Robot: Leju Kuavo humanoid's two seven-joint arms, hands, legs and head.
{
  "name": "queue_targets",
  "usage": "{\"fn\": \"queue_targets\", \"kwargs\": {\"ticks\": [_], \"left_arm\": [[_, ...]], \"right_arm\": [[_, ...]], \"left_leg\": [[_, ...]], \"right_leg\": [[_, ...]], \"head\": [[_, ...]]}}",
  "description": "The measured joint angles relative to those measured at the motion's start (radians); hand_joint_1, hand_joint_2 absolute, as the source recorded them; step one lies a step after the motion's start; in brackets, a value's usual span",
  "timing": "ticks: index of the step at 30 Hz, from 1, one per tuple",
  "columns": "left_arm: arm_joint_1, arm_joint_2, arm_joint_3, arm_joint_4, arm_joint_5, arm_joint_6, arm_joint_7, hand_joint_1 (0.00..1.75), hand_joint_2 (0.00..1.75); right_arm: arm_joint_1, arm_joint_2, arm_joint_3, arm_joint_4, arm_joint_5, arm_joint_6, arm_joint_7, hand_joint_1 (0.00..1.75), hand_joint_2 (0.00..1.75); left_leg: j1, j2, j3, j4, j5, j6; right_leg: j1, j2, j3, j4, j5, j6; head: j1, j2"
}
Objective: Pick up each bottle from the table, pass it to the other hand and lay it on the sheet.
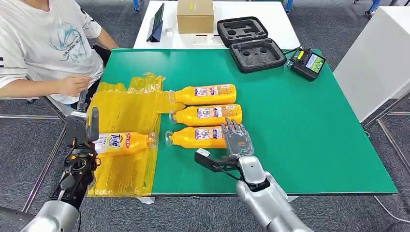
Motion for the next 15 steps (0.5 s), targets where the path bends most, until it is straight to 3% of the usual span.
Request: {"fn": "queue_targets", "kwargs": {"ticks": [6,11,13,15], "left_arm": [[0.002,-0.001,0.0,-0.007,0.001,0.0,-0.001,0.0,0.0],[-0.016,-0.027,-0.01,-0.031,0.021,-0.01,-0.003,0.0,0.0],[-0.022,-0.032,-0.013,-0.03,0.033,-0.009,-0.003,0.0,0.0],[-0.026,-0.033,-0.014,-0.026,0.039,-0.01,-0.003,0.0,0.0]], "right_arm": [[-0.009,0.0,0.0,0.013,-0.003,0.0,-0.004,0.0,1.75],[-0.145,0.001,-0.018,0.247,-0.077,0.014,-0.05,0.0,1.75],[-0.178,0.006,-0.045,0.305,-0.168,0.054,-0.142,0.0,1.75],[-0.185,0.008,-0.053,0.318,-0.184,0.063,-0.162,0.0,1.75]], "left_leg": [[0.0,0.0,0.0,0.0,0.0,0.0],[-0.001,0.0,0.0,0.001,0.0,0.0],[-0.001,0.0,0.0,0.001,0.0,0.0],[-0.001,0.0,0.0,0.0,0.0,0.0]], "right_leg": [[0.0,0.0,0.0,0.0,0.0,0.0],[0.0,0.0,0.0,0.0,0.0,0.0],[0.0,0.0,0.0,0.0,0.0,0.0],[0.0,0.0,0.0,0.0,0.0,0.0]], "head": [[0.0,0.0],[0.0,0.0],[0.0,0.0],[0.0,0.0]]}}
